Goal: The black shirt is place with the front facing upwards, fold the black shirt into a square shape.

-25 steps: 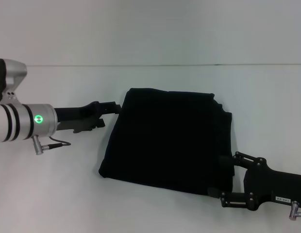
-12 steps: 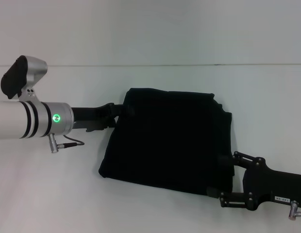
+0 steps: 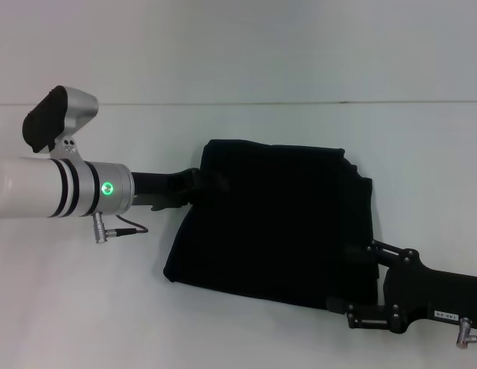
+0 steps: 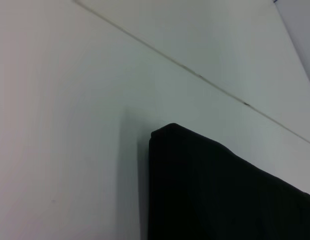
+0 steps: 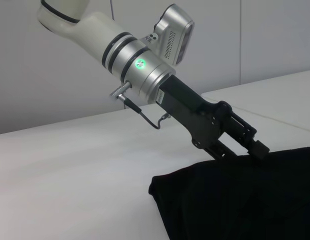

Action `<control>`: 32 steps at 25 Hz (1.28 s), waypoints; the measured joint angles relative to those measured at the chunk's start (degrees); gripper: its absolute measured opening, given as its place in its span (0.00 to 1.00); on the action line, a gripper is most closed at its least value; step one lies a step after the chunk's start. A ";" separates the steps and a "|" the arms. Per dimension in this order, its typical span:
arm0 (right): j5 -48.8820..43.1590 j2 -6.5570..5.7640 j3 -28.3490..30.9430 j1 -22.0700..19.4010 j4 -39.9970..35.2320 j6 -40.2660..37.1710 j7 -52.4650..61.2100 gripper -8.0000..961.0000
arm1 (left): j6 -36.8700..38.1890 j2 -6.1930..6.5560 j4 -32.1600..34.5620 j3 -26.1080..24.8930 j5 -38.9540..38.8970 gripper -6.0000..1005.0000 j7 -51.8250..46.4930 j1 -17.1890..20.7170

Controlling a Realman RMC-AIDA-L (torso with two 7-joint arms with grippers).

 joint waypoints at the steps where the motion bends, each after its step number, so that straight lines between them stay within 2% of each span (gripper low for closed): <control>1: 0.00 0.00 0.00 0.00 0.01 -0.01 0.00 0.97 | -0.10 -0.07 0.15 -0.09 -0.03 0.74 0.06 0.11; 5: 0.00 0.00 0.00 0.03 0.09 -0.03 0.00 0.97 | -0.76 -0.33 0.54 -0.20 -0.13 0.58 0.27 0.41; 13: 0.00 0.00 0.00 0.10 0.22 -0.23 -0.01 0.97 | -1.29 -0.32 0.33 0.43 0.02 0.37 0.33 0.22; 19: 0.00 0.00 0.00 0.08 0.23 -0.56 -0.01 0.97 | -1.51 -0.32 0.16 0.42 0.02 0.12 0.37 0.10; 26: 0.19 0.00 0.00 0.08 0.22 -0.56 -0.01 0.97 | -1.31 -0.39 0.06 -1.78 -0.66 0.07 0.45 0.81; 32: 0.69 0.00 0.55 0.19 0.10 -0.29 -0.01 0.97 | -1.19 0.48 0.13 -5.42 -0.69 0.07 1.46 1.70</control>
